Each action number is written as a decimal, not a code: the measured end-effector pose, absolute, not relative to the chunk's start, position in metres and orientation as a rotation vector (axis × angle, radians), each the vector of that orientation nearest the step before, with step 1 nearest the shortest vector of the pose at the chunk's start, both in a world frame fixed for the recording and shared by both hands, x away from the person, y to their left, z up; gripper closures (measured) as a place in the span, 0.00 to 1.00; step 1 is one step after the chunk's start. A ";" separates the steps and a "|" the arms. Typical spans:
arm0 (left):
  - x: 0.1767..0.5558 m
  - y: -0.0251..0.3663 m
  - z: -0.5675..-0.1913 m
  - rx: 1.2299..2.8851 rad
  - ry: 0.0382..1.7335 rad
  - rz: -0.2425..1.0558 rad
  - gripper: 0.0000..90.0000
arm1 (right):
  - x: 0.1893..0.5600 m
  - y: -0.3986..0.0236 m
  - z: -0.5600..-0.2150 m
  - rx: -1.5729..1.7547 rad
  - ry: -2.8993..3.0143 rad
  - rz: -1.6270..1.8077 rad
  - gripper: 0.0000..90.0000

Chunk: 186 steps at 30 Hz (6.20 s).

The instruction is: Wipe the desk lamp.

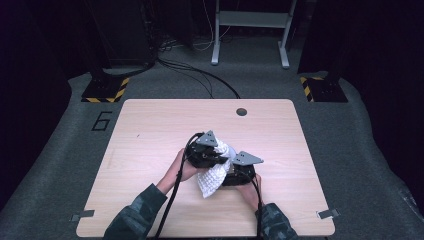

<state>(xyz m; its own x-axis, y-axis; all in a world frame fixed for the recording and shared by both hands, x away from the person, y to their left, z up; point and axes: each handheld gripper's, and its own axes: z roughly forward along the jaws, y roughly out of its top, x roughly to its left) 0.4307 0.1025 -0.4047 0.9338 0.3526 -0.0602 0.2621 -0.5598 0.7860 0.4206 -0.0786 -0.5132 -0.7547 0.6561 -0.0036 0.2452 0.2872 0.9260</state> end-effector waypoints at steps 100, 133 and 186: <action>0.461 0.145 -0.498 2.211 0.764 0.148 0.94 | 0.421 -0.078 -0.515 0.833 2.171 1.473 0.09; 0.449 0.153 -0.464 2.140 0.715 0.172 0.94 | 0.420 -0.078 -0.515 0.840 2.167 1.470 0.09; 0.457 0.154 -0.484 2.111 0.747 0.116 0.94 | 0.421 -0.078 -0.515 0.829 2.175 1.473 0.09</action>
